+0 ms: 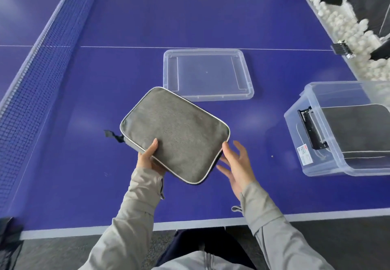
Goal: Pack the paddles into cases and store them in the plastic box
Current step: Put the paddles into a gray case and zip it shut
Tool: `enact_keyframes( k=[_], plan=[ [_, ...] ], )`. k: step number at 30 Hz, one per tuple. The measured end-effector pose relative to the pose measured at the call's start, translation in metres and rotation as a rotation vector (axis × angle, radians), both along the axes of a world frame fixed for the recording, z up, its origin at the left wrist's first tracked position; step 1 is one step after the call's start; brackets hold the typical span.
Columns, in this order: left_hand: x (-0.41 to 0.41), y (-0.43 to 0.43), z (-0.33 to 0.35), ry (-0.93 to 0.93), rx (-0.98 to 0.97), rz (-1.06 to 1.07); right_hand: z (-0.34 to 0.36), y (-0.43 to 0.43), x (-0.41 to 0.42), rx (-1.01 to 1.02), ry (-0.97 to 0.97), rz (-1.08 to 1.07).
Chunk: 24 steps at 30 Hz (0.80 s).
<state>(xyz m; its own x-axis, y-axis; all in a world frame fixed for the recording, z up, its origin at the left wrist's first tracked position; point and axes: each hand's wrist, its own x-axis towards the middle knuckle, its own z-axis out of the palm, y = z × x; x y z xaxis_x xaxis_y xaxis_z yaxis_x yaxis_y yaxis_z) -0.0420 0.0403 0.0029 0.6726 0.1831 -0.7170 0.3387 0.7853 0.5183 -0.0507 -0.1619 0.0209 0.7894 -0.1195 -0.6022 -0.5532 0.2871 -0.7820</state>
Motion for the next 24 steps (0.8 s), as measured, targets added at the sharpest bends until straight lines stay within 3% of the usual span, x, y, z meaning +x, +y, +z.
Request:
enact_keyframes(
  k=[3,10,17,20,24],
  plan=[
    [-0.006,-0.010,0.001,-0.013,-0.096,0.005,0.005,0.012,0.000,0.173,0.003,-0.012],
    [-0.025,-0.013,-0.007,-0.003,-0.133,-0.091,0.005,0.002,-0.002,0.086,-0.069,-0.081],
    [-0.032,0.044,-0.026,-0.001,-0.177,0.003,0.004,-0.021,-0.010,0.107,-0.105,-0.094],
    [-0.021,0.074,-0.027,-0.038,-0.050,-0.213,0.005,-0.033,-0.015,0.095,-0.107,-0.056],
    [-0.007,0.083,-0.017,-0.059,0.336,-0.628,0.002,-0.047,-0.022,0.068,-0.096,-0.015]
  ],
)
